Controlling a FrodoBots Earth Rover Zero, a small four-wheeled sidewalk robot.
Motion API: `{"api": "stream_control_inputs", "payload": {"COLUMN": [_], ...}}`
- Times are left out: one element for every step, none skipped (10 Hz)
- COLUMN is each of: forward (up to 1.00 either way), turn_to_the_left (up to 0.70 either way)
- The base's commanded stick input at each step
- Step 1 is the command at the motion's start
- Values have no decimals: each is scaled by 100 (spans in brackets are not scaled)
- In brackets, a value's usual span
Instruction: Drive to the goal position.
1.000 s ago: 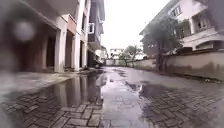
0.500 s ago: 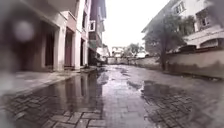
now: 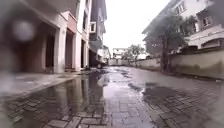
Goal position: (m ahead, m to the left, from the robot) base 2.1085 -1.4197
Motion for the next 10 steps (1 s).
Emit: {"api": "stream_control_inputs", "payload": {"forward": [70,70,70,70,70,70,70,70,70,70], "turn_to_the_left": [0,0,0,0,0,0,0,0,0,0]}}
